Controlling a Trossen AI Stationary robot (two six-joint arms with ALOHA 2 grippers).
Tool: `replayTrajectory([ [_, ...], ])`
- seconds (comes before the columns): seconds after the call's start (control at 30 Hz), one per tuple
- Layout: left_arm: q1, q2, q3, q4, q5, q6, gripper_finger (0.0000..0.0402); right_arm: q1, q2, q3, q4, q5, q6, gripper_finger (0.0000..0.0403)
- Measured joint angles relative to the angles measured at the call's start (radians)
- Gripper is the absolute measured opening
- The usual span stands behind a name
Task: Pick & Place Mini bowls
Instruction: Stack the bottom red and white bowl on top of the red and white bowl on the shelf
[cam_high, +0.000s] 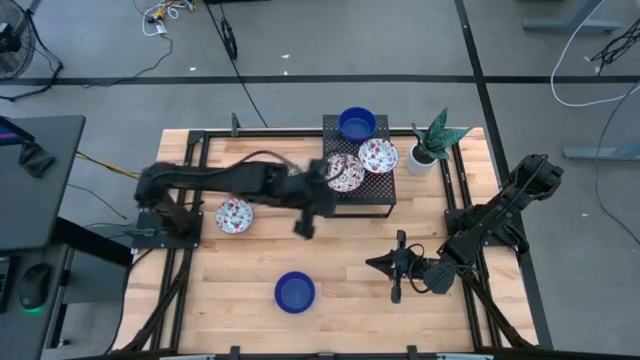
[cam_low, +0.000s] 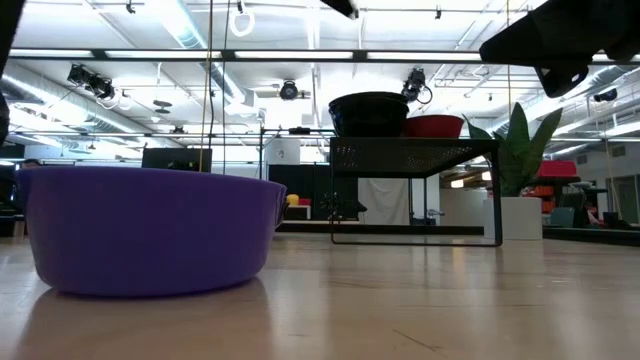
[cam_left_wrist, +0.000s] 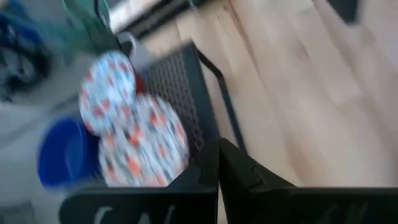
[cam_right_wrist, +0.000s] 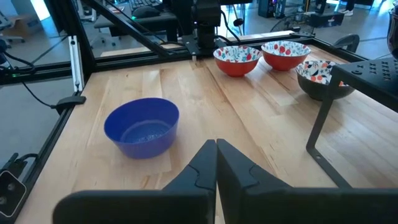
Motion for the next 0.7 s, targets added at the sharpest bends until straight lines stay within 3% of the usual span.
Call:
replayTrajectory([
  [0.1, -0.05, -0.096, -0.1, -0.081, -0.012, -0.14, 0.0002, 0.0, 0.0, 0.0, 0.0, 0.0, -0.005, 0.0009],
  [0.27, -0.172, -0.322, -0.437, -0.007, -0.142, -0.376, 0.0002, -0.003, 0.0, 0.0, 0.002, 0.0, -0.022, 0.0009],
  [0.47, -0.354, -0.548, -0.802, 0.051, -0.24, -0.801, 0.0003, -0.036, 0.0, 0.0, 0.009, 0.0, -0.027, 0.0009],
  [0.7, -0.493, -0.64, -1.086, 0.081, -0.241, -1.268, 0.0005, -0.117, 0.001, 0.0, 0.049, 0.0, -0.073, 0.0009],
])
